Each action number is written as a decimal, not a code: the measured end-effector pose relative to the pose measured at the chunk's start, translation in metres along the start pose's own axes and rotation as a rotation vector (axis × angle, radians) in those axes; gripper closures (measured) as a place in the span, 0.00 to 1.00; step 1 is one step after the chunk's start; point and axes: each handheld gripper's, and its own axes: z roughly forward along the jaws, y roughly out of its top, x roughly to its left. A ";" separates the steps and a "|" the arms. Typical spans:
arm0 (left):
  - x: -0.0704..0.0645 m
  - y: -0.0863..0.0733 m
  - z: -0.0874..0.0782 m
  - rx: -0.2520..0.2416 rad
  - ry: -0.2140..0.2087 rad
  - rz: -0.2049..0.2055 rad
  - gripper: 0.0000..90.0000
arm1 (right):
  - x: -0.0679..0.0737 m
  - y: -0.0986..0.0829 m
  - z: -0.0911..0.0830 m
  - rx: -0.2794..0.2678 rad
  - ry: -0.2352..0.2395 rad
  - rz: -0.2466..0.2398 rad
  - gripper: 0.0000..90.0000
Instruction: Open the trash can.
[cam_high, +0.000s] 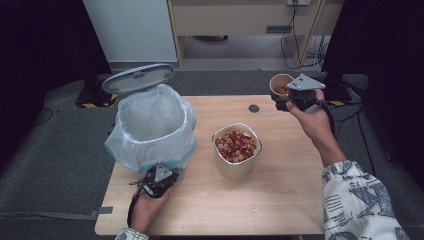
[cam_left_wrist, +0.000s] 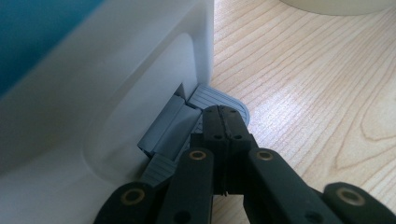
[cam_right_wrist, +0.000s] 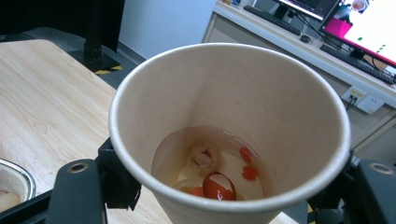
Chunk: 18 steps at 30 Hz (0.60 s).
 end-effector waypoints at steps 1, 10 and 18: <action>0.000 0.000 0.000 0.000 0.000 -0.001 0.99 | 0.000 0.000 0.000 0.000 0.000 0.000 0.32; 0.000 0.000 0.000 0.000 0.000 -0.001 0.99 | 0.003 0.005 -0.003 -0.014 0.033 -0.047 0.32; 0.000 0.000 0.000 0.000 0.000 0.000 0.99 | 0.005 0.006 -0.004 -0.016 0.048 -0.068 0.32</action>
